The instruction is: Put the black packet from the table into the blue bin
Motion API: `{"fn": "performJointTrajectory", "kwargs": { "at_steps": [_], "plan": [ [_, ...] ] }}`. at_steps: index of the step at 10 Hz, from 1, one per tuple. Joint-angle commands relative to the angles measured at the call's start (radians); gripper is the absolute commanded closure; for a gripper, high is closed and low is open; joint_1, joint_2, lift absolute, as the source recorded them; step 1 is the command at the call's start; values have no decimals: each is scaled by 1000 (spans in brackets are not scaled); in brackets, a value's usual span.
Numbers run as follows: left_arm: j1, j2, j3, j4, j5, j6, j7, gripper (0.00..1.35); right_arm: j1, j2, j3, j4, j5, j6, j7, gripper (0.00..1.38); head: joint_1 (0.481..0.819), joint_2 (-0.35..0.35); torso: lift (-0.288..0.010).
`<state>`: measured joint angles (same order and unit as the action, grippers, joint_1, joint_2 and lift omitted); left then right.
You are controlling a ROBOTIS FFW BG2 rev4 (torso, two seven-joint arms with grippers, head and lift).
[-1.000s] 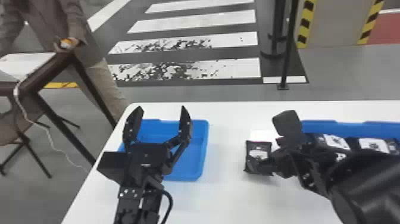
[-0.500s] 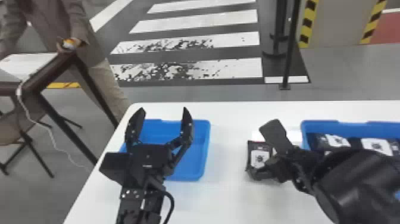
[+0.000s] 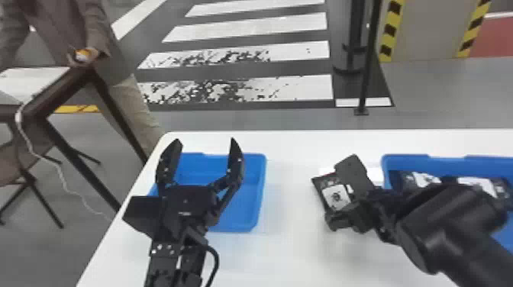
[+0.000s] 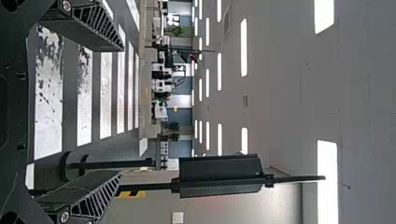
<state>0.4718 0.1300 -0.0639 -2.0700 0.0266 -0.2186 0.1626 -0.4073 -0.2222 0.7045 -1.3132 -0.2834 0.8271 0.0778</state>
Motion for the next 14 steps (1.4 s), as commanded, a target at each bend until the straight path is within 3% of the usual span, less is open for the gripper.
{"fn": "performJointTrajectory", "kwargs": {
  "at_steps": [1, 2, 3, 4, 7, 8, 9, 11, 14],
  "plan": [
    [2, -1, 0, 0, -1, -2, 0, 87, 0, 0, 7, 28, -22, -15, 0, 888, 695, 209, -110],
    [2, 0, 0, 0, -1, -2, 0, 87, 2, 1, 13, 19, -24, -34, -1, 898, 695, 205, -110],
    [2, 0, 0, 0, -5, -2, 0, 87, 10, 1, 13, -1, -24, -39, -9, 1090, 695, 211, -110],
    [2, 0, 0, 0, -5, -2, 0, 87, 22, 1, 13, -13, -26, -57, -13, 1150, 695, 217, -110],
    [9, 2, 8, 0, -5, -7, 0, 87, 64, 0, 1, -109, -50, -179, -13, 1150, 695, 244, -110],
    [9, 2, 8, 0, -5, -7, 0, 87, 93, -2, -40, -163, -52, -226, -13, 1150, 695, 266, -110],
    [12, 3, 6, 0, -5, -7, 0, 87, 142, 0, -106, -222, -52, -270, -13, 1150, 695, 280, -110],
    [9, 3, 4, 0, -5, -7, 0, 87, 304, 3, -324, -411, -6, -277, -13, 1148, 695, 268, -110],
    [9, 3, 2, 2, -5, -7, 0, 87, 478, 21, -611, -563, 98, -147, -41, 1147, 695, 149, -110]
  ]
}}
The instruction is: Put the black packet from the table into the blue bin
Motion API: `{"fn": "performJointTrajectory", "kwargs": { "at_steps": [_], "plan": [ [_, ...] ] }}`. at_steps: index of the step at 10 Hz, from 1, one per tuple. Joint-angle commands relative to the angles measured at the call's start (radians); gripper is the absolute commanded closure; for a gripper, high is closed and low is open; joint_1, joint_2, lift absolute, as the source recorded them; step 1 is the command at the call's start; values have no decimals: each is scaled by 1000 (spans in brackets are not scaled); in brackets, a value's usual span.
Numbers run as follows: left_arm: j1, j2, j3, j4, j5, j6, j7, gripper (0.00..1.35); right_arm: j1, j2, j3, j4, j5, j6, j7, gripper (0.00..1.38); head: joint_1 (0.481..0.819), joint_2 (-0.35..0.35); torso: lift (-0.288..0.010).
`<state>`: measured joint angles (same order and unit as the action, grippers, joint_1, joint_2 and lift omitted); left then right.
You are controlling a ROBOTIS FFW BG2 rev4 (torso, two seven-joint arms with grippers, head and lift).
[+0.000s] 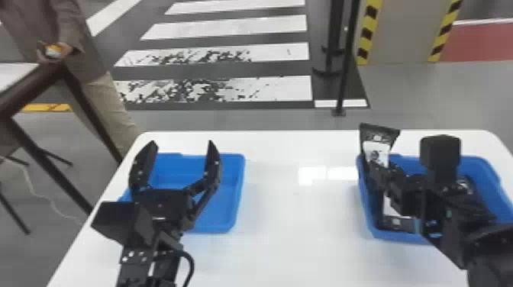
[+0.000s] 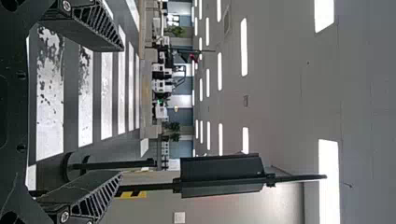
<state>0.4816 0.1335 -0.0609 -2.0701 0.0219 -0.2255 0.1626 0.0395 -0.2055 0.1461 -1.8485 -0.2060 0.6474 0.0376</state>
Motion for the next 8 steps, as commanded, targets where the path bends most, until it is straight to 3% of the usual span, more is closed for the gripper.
{"fn": "performJointTrajectory", "kwargs": {
  "at_steps": [1, 3, 4, 5, 6, 7, 8],
  "plan": [
    [2, 0, 1, 0, 2, 2, 0, 87, 73, 9, -130, -55, 58, 96, -2, 1144, 695, 87, -110],
    [2, 0, 1, 0, 2, 0, 0, 87, 152, 11, -218, -128, 106, 194, -1, 1138, 695, -34, -110],
    [4, 0, 1, 0, 2, 0, 0, 87, 174, 17, -246, -136, 112, 202, -2, 1119, 695, -56, -110],
    [2, 0, 1, 0, 4, -3, 0, 87, 186, 23, -268, -146, 116, 192, -2, 843, 695, -86, -110],
    [2, 0, -1, 0, 4, -3, 0, 87, 191, 28, -278, -155, 122, 170, -2, 410, 695, -108, -110],
    [2, 0, -3, 0, 4, -3, 0, 88, 196, 31, -280, -160, 122, 138, -4, 76, 695, -119, -110],
    [2, 0, -1, 0, 4, -5, 0, 88, 206, 32, -280, -168, 116, 99, -4, 67, 695, -122, -110]
  ]
}}
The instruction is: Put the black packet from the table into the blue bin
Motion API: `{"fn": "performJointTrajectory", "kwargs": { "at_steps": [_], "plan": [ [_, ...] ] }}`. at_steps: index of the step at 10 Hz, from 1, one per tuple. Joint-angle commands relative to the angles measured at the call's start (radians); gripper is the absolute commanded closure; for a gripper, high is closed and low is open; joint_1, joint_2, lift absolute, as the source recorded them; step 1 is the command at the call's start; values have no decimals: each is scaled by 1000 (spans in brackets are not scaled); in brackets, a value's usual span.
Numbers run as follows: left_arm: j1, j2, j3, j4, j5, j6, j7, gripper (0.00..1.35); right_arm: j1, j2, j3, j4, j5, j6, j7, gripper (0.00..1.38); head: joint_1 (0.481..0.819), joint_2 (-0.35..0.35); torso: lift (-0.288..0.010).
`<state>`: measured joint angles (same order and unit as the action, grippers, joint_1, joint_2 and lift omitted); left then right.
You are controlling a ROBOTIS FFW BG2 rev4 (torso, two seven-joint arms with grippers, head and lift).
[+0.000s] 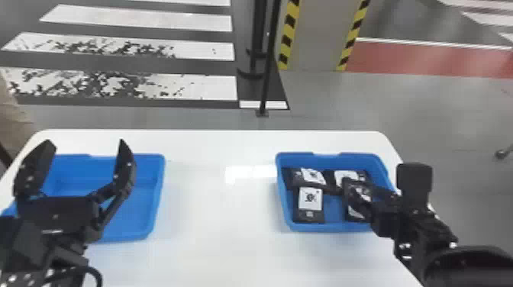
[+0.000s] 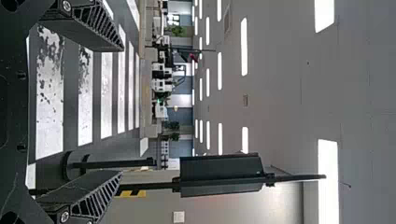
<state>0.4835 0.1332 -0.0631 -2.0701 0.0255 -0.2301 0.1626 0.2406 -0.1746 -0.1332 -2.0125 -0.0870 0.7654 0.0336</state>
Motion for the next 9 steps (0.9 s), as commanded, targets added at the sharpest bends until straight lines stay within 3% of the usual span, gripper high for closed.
{"fn": "performJointTrajectory", "kwargs": {
  "at_steps": [1, 3, 6, 8, 9],
  "plan": [
    [0, -1, 3, 0, -2, -8, 0, 87, 29, 1, 0, -23, -23, -98, 0, 140, 695, -122, -110],
    [0, -3, 5, 0, -2, -15, 0, 87, 96, 3, 18, -80, -65, -331, 12, 167, 695, -102, -110],
    [0, -4, 7, 0, -2, -20, 0, 87, 108, 6, 24, 112, -136, -886, 129, 168, 695, -50, -110],
    [0, -4, 7, 0, -2, -23, 0, 87, 105, 7, 24, 171, -180, -1065, 146, 168, 695, -52, -110],
    [0, -4, 7, 0, -2, -23, 0, 87, 105, 7, 24, 178, -190, -1067, 146, 168, 695, -58, -110]
  ]
}}
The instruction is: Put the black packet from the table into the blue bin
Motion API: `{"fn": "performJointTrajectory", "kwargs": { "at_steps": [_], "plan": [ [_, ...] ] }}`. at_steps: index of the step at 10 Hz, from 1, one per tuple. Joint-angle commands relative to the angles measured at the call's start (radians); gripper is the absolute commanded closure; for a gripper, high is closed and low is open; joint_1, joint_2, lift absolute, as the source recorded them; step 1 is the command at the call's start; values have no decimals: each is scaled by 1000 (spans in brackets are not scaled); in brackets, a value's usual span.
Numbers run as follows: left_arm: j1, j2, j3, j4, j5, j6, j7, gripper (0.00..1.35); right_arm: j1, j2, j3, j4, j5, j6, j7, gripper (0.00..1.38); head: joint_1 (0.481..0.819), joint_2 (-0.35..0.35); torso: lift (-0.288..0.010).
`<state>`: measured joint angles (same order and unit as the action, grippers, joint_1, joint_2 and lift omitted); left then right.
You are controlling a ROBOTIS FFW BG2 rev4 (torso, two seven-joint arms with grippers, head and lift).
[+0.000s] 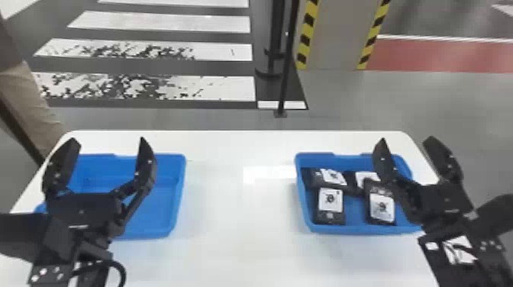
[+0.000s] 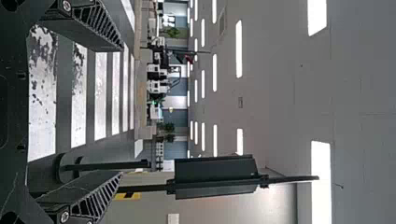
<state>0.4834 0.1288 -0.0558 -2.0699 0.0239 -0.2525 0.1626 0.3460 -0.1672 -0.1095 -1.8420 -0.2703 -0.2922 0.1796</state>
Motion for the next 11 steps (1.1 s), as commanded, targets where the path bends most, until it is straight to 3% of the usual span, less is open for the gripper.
{"fn": "performJointTrajectory", "kwargs": {
  "at_steps": [1, 11],
  "plan": [
    [0, 0, 0, 0, 0, 0, 0, 87, -5, 0, 8, 15, -21, -10, 0, 168, 695, -63, -110],
    [-2, 2, 0, 0, -2, -3, 0, 87, 7, 3, 50, -56, -29, 98, 0, 170, 695, -33, -110]
  ]
}}
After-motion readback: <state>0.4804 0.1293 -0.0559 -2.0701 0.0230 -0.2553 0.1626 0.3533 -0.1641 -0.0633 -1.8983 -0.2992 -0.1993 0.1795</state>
